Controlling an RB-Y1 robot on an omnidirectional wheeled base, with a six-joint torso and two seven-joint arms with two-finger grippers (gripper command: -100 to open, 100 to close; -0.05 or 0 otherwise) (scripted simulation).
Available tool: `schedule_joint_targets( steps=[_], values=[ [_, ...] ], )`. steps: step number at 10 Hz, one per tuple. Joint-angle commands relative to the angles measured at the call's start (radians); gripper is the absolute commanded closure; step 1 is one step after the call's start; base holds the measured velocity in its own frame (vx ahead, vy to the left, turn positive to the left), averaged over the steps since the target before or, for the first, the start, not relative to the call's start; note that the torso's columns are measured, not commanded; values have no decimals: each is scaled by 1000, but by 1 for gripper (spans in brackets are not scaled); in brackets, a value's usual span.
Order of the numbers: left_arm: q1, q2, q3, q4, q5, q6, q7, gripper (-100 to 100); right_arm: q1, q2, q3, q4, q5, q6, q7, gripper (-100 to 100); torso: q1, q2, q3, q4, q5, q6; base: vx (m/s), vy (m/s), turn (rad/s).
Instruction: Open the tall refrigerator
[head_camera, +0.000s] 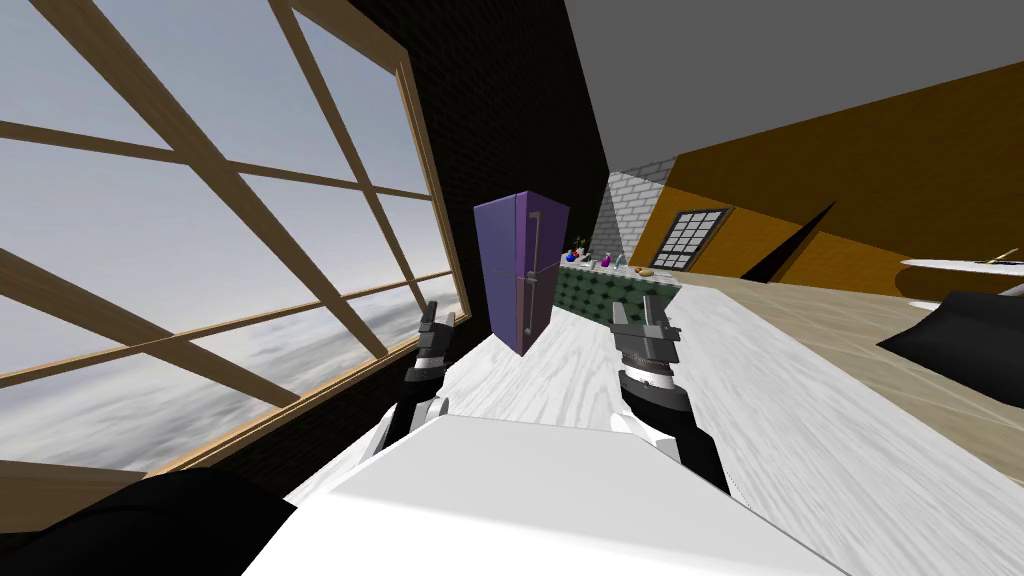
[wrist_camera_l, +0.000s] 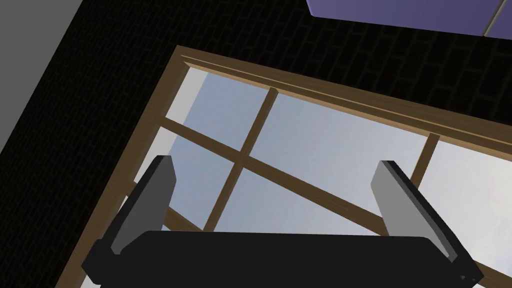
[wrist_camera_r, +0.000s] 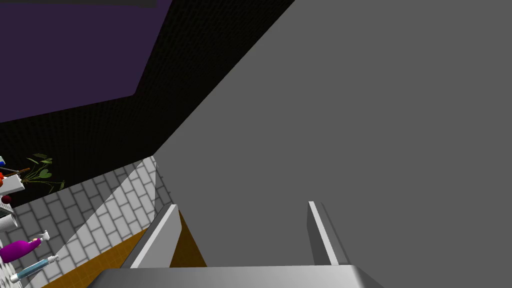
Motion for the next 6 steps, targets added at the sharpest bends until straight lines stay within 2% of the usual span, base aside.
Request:
schedule_joint_targets(
  steps=[1,6],
  values=[
    [0,0,0,0,0,0,0,0,0,0,0,0,0,0,0,0,0,40,-82,41,0,0,0,0,0],
    [0,0,0,0,0,0,0,0,0,0,0,0,0,0,0,0,0,396,-792,396,0,0,0,0,0]
  ],
)
